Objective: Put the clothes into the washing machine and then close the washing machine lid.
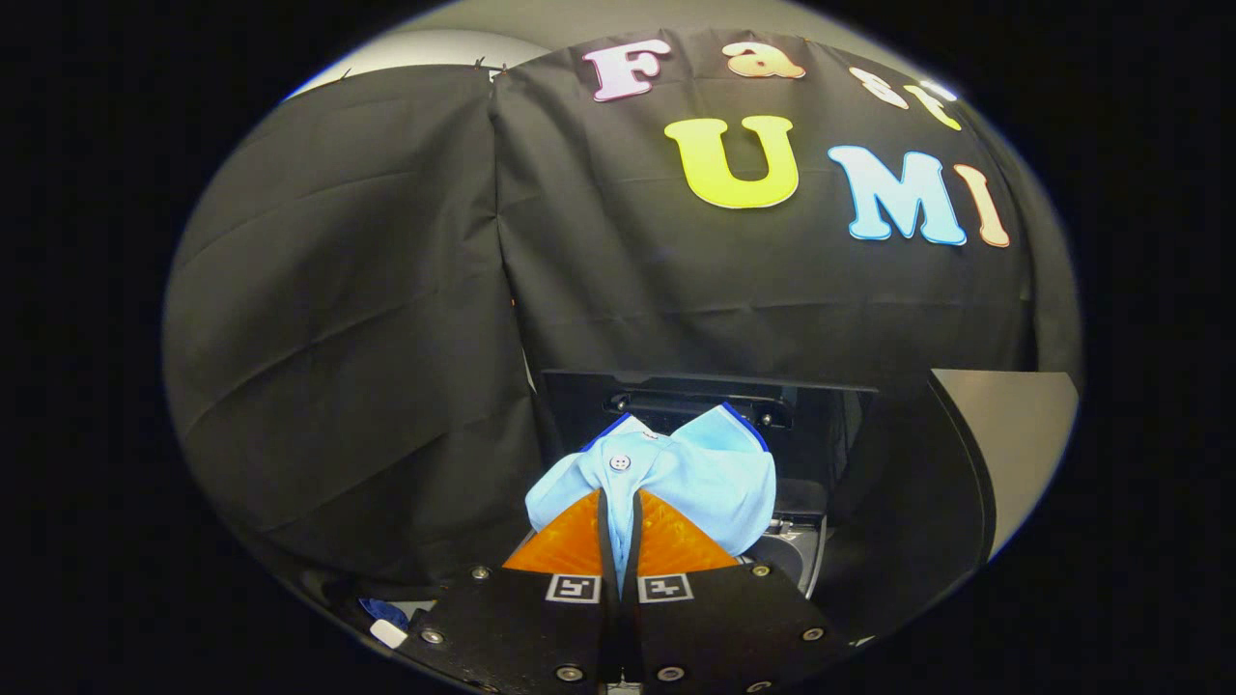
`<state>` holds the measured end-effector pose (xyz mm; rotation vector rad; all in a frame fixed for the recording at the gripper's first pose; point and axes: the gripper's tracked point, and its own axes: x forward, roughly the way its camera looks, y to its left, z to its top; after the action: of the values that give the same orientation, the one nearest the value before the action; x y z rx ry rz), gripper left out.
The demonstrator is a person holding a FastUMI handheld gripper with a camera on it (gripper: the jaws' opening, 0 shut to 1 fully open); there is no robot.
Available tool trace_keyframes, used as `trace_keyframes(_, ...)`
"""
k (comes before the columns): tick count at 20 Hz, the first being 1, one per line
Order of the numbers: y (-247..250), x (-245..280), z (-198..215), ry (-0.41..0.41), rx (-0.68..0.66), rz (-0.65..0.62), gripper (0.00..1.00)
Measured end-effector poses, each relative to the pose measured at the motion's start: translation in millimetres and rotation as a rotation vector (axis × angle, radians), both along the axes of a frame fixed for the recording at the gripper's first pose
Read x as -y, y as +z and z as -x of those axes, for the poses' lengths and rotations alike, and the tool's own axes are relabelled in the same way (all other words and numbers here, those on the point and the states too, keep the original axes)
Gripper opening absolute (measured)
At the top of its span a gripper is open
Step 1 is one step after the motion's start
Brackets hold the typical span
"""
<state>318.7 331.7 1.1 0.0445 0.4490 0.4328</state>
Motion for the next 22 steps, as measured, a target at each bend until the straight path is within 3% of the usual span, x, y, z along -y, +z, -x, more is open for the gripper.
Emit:
trace_keyframes(11, -60, -4, -20, -0.085, -0.037, 0.013, 0.0)
trace_keyframes(22, -126, 3, -15, -0.179, -0.168, 0.047, 0.06)
